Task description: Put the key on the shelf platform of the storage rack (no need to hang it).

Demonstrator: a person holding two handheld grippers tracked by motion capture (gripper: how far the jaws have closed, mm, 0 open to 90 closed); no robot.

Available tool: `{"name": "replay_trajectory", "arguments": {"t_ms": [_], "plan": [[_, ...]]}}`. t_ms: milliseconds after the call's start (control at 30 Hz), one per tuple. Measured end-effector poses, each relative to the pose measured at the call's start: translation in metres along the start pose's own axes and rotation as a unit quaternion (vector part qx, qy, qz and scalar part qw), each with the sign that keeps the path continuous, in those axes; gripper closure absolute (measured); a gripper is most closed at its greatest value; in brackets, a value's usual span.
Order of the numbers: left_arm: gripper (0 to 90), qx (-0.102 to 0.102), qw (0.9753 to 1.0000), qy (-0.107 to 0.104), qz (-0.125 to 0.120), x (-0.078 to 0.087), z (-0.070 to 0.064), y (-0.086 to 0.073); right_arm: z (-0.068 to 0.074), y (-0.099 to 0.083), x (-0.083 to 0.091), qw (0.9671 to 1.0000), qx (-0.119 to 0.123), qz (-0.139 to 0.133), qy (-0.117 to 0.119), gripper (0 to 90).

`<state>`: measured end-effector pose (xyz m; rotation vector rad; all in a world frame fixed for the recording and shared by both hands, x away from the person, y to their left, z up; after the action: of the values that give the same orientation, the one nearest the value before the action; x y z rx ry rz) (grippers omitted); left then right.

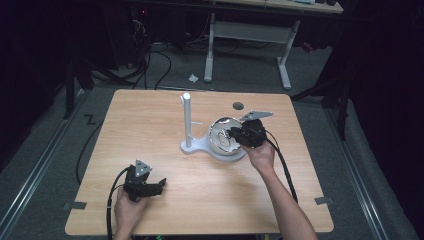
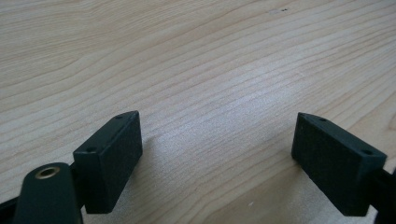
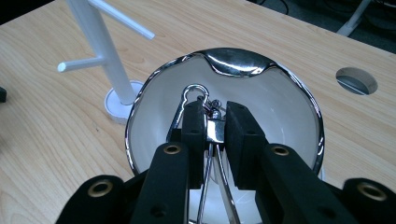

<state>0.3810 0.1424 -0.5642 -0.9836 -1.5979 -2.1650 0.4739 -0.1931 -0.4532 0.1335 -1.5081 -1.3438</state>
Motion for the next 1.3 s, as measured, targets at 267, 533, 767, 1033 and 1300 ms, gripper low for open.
{"name": "replay_trajectory", "arguments": {"t_ms": [267, 533, 767, 1033, 1300], "plan": [[16.7, 0.000, 1.0000, 0.000, 0.000, 0.000, 0.000, 0.000, -0.002, 0.001, -0.010, 1.0000, -0.002, 0.009, 0.000, 78.5], [16.7, 0.000, 1.0000, 0.000, 0.000, 0.000, 0.000, 0.000, -0.004, 0.003, -0.020, 0.9999, -0.005, 0.013, 0.003, 81.9], [16.6, 0.000, 1.0000, 0.000, 0.000, 0.000, 0.000, 0.000, -0.007, 0.002, -0.029, 0.9997, -0.010, 0.024, 0.001, 81.6], [16.7, 0.000, 1.0000, 0.000, 0.000, 0.000, 0.000, 0.000, -0.008, 0.000, -0.028, 0.9998, -0.015, 0.015, 0.002, 71.3], [16.6, 0.000, 1.0000, 0.000, 0.000, 0.000, 0.000, 0.000, -0.005, -0.001, -0.019, 0.9999, -0.011, 0.007, 0.000, 66.9]]}}
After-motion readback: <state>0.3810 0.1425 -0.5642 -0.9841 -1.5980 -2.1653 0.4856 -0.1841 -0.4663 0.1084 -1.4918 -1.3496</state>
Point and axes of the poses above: each handheld gripper's, and its own axes: x roughly backward along the jaws, y roughly out of its top, z roughly to its left, the point moved 4 cm from there along -x, roughly forward along the jaws, and after that the axes turned 15 degrees about y, right-handed, at the moved point
